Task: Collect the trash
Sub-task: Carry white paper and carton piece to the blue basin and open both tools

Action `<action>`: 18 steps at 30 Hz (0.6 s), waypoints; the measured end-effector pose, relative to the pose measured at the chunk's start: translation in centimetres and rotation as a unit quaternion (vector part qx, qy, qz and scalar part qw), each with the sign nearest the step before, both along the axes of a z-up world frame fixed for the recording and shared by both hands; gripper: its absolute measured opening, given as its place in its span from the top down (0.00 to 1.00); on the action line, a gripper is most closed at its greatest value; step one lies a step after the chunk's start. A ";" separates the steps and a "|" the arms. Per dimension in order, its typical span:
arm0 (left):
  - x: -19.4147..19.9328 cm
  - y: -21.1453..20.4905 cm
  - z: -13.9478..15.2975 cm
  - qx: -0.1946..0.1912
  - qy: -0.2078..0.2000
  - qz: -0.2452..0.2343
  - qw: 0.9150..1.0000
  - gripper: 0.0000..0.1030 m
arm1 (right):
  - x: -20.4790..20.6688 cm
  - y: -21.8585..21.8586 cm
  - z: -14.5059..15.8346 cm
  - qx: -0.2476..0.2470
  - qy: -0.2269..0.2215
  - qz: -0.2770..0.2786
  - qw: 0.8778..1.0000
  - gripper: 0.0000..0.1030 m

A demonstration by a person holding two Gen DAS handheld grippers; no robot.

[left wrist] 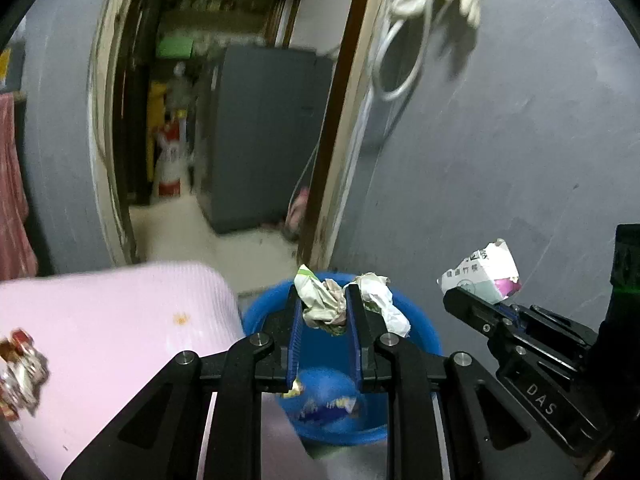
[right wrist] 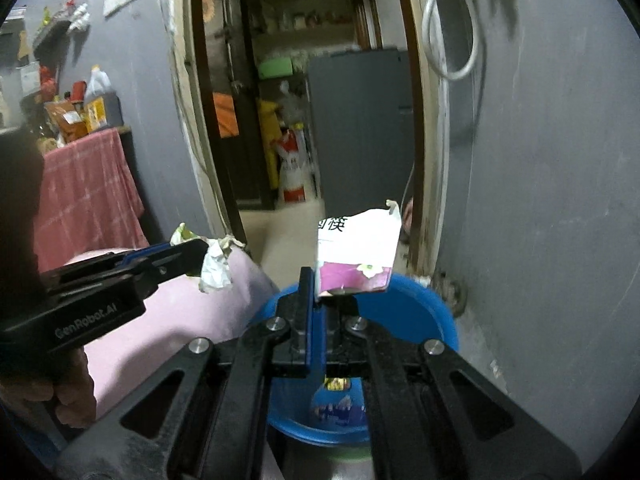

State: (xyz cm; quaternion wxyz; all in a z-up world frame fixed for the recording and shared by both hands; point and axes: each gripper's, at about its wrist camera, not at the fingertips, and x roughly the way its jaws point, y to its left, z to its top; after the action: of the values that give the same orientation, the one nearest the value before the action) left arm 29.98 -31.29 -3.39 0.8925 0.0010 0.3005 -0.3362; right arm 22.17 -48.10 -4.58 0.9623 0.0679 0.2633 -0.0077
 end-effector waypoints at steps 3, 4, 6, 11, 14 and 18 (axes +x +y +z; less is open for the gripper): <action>1.0 -0.7 -1.6 0.017 0.034 -0.001 0.999 0.83 | 1.1 -0.5 -1.6 0.015 0.031 -0.001 0.999 0.96; 1.4 -0.8 -2.2 0.019 0.048 -0.001 0.999 0.83 | 1.4 -0.6 -1.9 0.019 0.037 -0.001 0.999 0.96; 2.1 -1.0 -3.0 0.027 0.071 0.002 0.997 0.82 | 2.1 -1.1 -2.7 0.029 0.056 -0.004 0.998 0.96; 2.7 -0.6 -3.7 0.024 0.094 0.011 0.995 0.68 | 2.8 -1.7 -3.4 0.039 0.077 -0.009 0.996 0.90; 2.5 -0.3 -3.6 0.023 0.091 0.012 0.996 0.66 | 2.6 -1.9 -3.3 0.037 0.079 -0.012 0.996 0.78; 2.2 0.6 -2.9 0.015 0.083 0.021 0.996 0.63 | 2.2 -1.9 -2.5 0.033 0.073 -0.019 0.997 0.72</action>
State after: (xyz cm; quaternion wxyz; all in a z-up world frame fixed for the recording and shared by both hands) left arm 32.16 -30.67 -6.29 0.8711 -0.0194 0.3788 -0.3120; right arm 24.35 -49.97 -7.04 0.9373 0.1036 0.3319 -0.0220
